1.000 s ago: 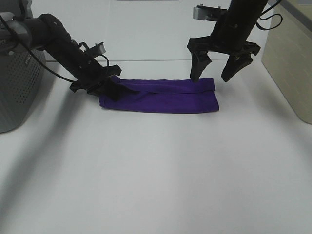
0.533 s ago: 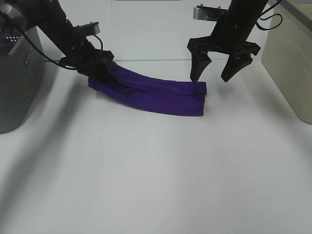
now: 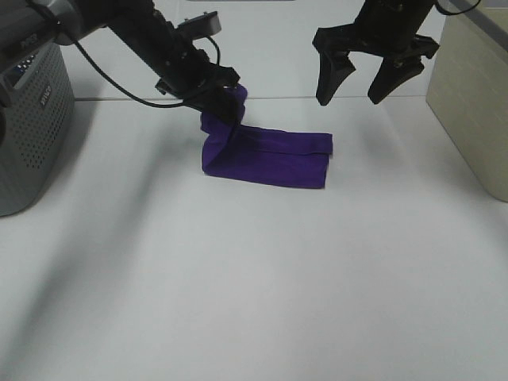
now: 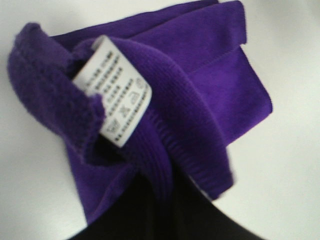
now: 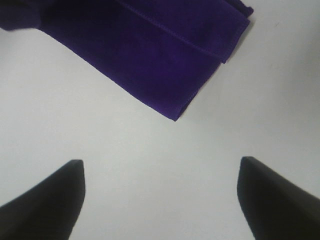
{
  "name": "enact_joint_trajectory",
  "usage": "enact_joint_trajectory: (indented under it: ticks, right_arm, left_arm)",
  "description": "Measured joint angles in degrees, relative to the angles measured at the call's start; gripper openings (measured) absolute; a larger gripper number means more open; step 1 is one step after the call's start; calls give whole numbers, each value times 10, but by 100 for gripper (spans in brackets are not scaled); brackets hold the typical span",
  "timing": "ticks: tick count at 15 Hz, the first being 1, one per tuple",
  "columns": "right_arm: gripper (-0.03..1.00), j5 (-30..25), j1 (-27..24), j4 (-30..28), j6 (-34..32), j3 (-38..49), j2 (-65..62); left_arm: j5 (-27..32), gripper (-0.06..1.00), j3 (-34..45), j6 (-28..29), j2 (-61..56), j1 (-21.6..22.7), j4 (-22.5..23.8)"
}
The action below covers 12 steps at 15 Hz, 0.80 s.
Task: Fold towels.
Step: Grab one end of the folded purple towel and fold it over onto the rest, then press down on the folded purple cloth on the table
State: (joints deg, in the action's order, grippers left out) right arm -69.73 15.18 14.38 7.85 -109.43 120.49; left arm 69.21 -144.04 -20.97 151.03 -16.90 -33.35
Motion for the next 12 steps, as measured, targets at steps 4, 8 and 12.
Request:
enact_joint_trajectory:
  ticks: [4,8,12]
  right_arm:
    - [81,-1,0,0,-1,0,-45]
    - [81,-1,0,3,-1,0,-72]
    - [81,-1,0,9,-13,0,-81]
  left_arm:
    - [-15,0,0,-3,0,-52,2]
    - [-55,4,0,9,2,-66,-9]
    - [-129,48,0,17,36,-109,-55]
